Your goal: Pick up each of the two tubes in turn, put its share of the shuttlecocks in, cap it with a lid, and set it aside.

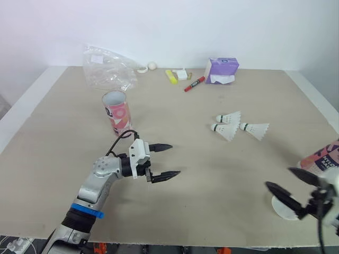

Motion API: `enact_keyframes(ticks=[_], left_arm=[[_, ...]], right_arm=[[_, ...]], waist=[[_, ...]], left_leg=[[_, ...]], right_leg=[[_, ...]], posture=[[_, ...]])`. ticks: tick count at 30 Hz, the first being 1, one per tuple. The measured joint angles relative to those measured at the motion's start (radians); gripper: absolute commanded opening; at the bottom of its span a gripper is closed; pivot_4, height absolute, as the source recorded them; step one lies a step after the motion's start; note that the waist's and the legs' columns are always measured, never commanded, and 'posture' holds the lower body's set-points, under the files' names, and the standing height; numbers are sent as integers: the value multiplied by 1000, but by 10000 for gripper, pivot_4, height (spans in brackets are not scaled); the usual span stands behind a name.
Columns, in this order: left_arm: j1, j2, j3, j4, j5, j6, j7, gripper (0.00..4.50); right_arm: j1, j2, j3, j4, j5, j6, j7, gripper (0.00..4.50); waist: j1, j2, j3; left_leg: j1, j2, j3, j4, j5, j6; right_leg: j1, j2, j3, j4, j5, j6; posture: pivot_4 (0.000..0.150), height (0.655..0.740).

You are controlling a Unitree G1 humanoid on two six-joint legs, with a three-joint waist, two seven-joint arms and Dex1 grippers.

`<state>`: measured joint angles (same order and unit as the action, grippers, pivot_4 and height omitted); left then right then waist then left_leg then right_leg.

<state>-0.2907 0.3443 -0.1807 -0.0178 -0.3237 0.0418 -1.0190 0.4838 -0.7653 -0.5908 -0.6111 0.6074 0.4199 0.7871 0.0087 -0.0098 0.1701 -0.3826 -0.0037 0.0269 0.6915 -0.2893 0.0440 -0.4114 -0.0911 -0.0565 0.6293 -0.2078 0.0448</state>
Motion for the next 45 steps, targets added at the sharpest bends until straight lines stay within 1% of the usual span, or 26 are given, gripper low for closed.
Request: enact_keyframes(ticks=[3, 4, 6, 9, 13, 17, 22, 28, 30, 36, 45], left_arm=[[48, 3, 36, -39, 11, 8, 82, 45000], [52, 3, 46, -49, 11, 12, 106, 45000], [77, -1, 87, -90, 14, 35, 180, 45000], [131, -25, 166, -175, 39, 111, 363, 45000], [203, -56, 245, -270, 79, 245, 580, 45000], [228, -62, 276, -294, 88, 313, 663, 45000], [229, -68, 280, -303, 91, 329, 715, 45000], [160, -80, 294, -216, 86, 331, 728, 45000], [110, -80, 296, -143, 85, 330, 726, 45000], [5, -71, 296, -1, 88, 310, 699, 45000], [-96, -41, 270, 188, 128, 211, 626, 45000]], right_arm=[[-181, -2, 168, 15, -21, -5, 4, 44324], [-222, -1, 203, 24, -28, -8, 7, 44324], [-329, -1, 289, 76, -56, -22, 27, 44324], [-518, 27, 421, 209, -101, -45, 66, 44324], [-663, 70, 512, 320, -129, -62, 100, 44324], [-713, 87, 549, 369, -152, -82, 125, 44324], [-755, 110, 588, 422, -182, -105, 138, 44324], [-778, 119, 590, 470, -214, -140, 146, 44324], [-791, 124, 591, 493, -231, -150, 145, 44324], [-793, 128, 590, 497, -239, -158, 143, 44324], [-772, 141, 590, 489, -242, -158, 121, 44324]], waist=[[2, -1, 1], [3, -2, 1], [5, -3, 2], [3, -6, 3], [4, -6, 4], [13, -6, 4], [13, -6, 3], [13, -6, 3], [13, -6, 3], [12, -6, 3], [12, -6, 3]], left_leg=[[-2, -1, 0, 0, 0, 0], [-3, -1, 0, 0, 0, 0], [-4, -1, -1, 0, 0, -1], [-5, -2, -1, 0, -1, 0], [-7, -1, -2, 0, -2, -1], [-8, -2, -2, 0, -2, -1], [-8, -2, -2, 1, -1, -2], [-7, -2, -2, 1, 0, -3], [-7, -2, -1, 1, 0, -3], [-7, -2, -1, 1, 0, -3], [-7, -2, 0, 1, 1, -3]], right_leg=[[-2, -1, 0, 0, 1, 2], [-2, -1, 0, 0, 1, 1], [-2, -1, -1, -1, 4, -2], [-2, -2, 0, -2, 5, -3], [-4, -2, -1, -2, 4, -4], [-4, -2, -1, -2, 4, -3], [-5, -2, -1, -1, 6, -5], [-5, -1, -1, -1, 7, -5], [-5, -1, -1, 0, 7, -6], [-5, -1, -1, 0, 7, -5], [-5, -1, -1, 0, 8, -5]], posture=[[1500, 7400], [1500, 7400], [1500, 7400], [1500, 7400], [1500, 7400], [1500, 7400], [1500, 7400], [1500, 7400], [1500, 7400], [1500, 7400], [1500, 7400]])
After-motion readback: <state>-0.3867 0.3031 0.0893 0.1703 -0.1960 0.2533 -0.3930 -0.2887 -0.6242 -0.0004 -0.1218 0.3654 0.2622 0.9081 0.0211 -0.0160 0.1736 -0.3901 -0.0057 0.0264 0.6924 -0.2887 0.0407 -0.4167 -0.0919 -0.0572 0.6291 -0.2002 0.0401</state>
